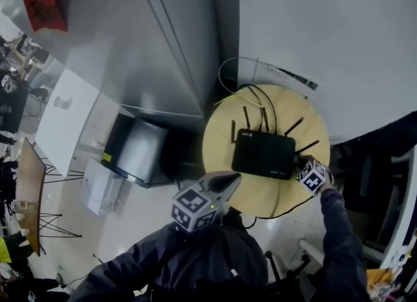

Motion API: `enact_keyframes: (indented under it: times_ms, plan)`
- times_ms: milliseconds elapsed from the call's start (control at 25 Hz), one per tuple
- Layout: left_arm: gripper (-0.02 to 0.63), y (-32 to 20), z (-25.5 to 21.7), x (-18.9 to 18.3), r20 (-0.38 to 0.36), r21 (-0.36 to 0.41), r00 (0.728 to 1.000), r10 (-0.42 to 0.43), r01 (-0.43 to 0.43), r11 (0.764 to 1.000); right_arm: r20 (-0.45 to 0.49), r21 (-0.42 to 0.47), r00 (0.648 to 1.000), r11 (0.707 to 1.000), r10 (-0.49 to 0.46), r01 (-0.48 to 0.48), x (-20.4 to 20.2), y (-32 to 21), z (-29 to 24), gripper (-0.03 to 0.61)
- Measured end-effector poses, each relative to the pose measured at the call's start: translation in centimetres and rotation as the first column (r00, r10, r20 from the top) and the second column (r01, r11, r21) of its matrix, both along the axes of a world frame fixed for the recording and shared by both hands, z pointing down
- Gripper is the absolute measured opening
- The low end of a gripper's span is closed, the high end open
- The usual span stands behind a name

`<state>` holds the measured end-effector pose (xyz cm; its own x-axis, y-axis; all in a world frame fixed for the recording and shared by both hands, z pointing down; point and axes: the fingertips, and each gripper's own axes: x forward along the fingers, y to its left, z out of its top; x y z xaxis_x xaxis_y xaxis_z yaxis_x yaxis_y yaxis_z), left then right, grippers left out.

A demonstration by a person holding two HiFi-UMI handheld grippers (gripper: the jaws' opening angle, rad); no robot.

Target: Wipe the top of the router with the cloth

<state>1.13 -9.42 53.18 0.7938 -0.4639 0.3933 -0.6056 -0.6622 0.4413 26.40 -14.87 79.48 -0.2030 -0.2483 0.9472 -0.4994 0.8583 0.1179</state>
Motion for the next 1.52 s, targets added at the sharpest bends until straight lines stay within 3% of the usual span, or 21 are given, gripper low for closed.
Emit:
enact_keyframes:
  times_ms: [200, 480, 800, 920, 1080, 1240, 1360, 1440, 1520]
  plan:
    - [0.000, 0.2, -0.2, 0.0, 0.000, -0.001, 1.000, -0.023, 0.023, 1.000, -0.036, -0.041, 0.995, 0.995, -0.091, 0.089, -0.2, 1.1, 0.9, 0.071]
    - [0.001, 0.3, -0.3, 0.5, -0.014, 0.010, 1.000, -0.007, 0.007, 1.000, 0.007, -0.006, 0.997, 0.997, -0.077, 0.077, -1.4, 4.4, 0.2, 0.071]
    - [0.000, 0.7, -0.9, 1.5, -0.027, 0.014, 0.999, 0.027, -0.027, 1.000, 0.060, -0.021, 0.998, 0.999, 0.034, -0.033, -2.1, 8.4, 0.4, 0.071]
    - [0.000, 0.8, -1.2, 1.5, -0.030, 0.023, 0.999, 0.032, -0.032, 0.999, 0.110, -0.042, 0.983, 0.989, 0.144, -0.140, -2.7, 9.0, 0.4, 0.071]
    - [0.000, 1.0, -1.1, 1.3, -0.030, 0.025, 0.999, 0.035, -0.034, 0.999, 0.194, -0.062, 0.910, 0.930, 0.367, -0.362, -3.4, 8.3, 0.0, 0.071]
    - [0.002, 1.0, -1.0, 0.8, -0.024, 0.026, 0.999, 0.036, -0.036, 0.999, 0.229, -0.097, 0.792, 0.822, 0.567, -0.561, -3.4, 8.1, 0.0, 0.071]
    - [0.001, 1.0, -1.2, 0.5, -0.026, 0.033, 0.999, 0.034, -0.034, 0.999, 0.245, -0.117, 0.705, 0.743, 0.665, -0.659, -3.8, 8.3, -0.1, 0.071]
    - [0.002, 1.0, -1.3, 0.2, -0.028, 0.036, 0.999, 0.032, -0.031, 0.999, 0.258, -0.128, 0.672, 0.714, 0.694, -0.688, -4.6, 8.3, -0.2, 0.071]
    - [0.000, 1.1, -1.4, -0.1, -0.031, 0.039, 0.999, 0.030, -0.028, 0.999, 0.271, -0.134, 0.667, 0.713, 0.694, -0.688, -5.7, 8.4, -0.4, 0.071]
